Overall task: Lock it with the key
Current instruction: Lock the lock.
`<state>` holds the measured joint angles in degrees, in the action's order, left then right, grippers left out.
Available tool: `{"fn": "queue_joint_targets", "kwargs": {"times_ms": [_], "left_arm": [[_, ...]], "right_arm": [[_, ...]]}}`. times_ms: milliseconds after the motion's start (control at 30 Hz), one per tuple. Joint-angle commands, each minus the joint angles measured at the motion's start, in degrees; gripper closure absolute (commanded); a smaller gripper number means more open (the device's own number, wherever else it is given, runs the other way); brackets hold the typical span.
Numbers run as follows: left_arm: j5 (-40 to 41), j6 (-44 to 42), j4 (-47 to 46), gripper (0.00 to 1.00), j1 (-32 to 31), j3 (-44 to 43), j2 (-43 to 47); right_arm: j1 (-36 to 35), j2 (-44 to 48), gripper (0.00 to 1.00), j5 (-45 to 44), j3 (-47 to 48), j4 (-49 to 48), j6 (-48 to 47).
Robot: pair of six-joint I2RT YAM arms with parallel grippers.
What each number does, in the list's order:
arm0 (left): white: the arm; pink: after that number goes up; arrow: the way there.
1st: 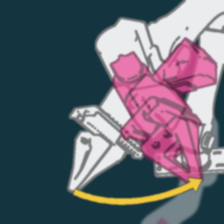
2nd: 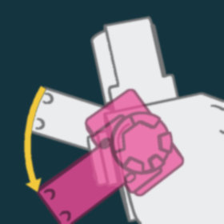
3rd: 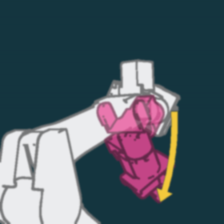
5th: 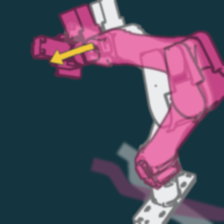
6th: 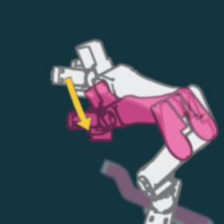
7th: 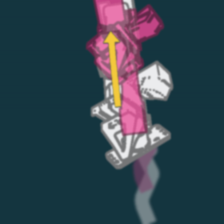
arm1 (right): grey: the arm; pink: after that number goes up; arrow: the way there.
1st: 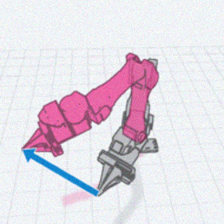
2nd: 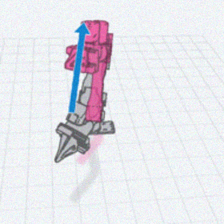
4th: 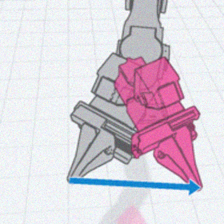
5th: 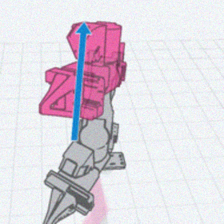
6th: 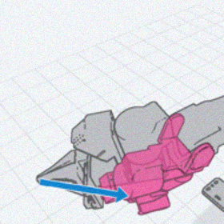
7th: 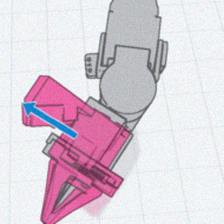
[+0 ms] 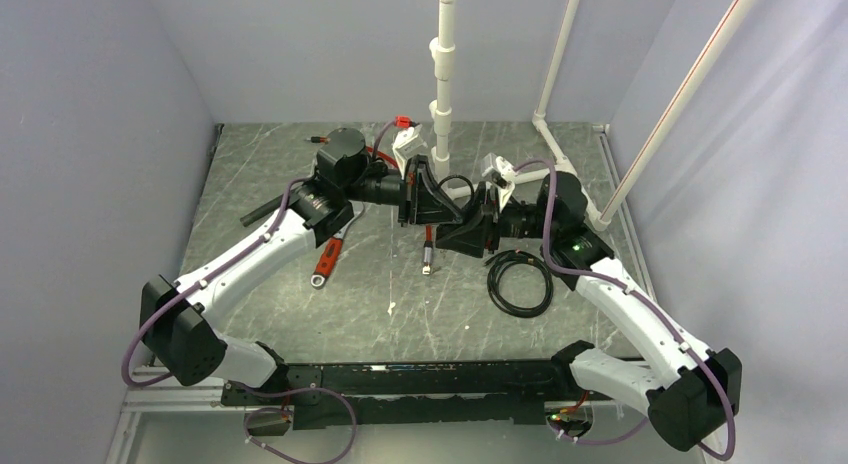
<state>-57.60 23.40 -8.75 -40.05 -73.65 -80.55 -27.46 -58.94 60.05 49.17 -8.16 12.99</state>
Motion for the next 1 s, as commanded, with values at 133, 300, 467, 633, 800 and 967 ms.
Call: {"fn": "queue_joint_targets", "kwargs": {"times_ms": [133, 300, 467, 633, 800, 967], "left_arm": [[-3.66, 2.89, -0.53, 1.00, 1.43, -0.93, 1.58], [-4.09, 3.62, -1.80, 1.00, 1.47, -0.96, 1.72], [-4.35, 3.25, -2.06, 1.00, 1.59, -1.01, 1.54], [-4.03, 2.48, -1.87, 1.00, 1.64, -1.32, 1.45], [-4.05, 1.99, -1.82, 1.00, 1.82, -1.85, 1.11], [-2.77, 0.36, 1.24, 0.75, 2.71, -2.70, 0.84]], "right_arm": [[0.22, 1.50, 0.47, -2.81, 3.61, 0.94, -0.69], [0.24, -0.04, 0.47, -1.57, 3.11, -1.41, 3.04], [0.19, -0.65, 0.52, -1.00, 2.21, -3.50, 5.34], [0.14, -1.14, 0.56, -0.12, 2.22, -2.05, 4.95], [0.14, -1.24, 0.73, -0.11, 2.29, -2.36, 5.18], [0.34, -1.57, 1.00, -1.96, 3.01, -2.44, 5.45]]}}
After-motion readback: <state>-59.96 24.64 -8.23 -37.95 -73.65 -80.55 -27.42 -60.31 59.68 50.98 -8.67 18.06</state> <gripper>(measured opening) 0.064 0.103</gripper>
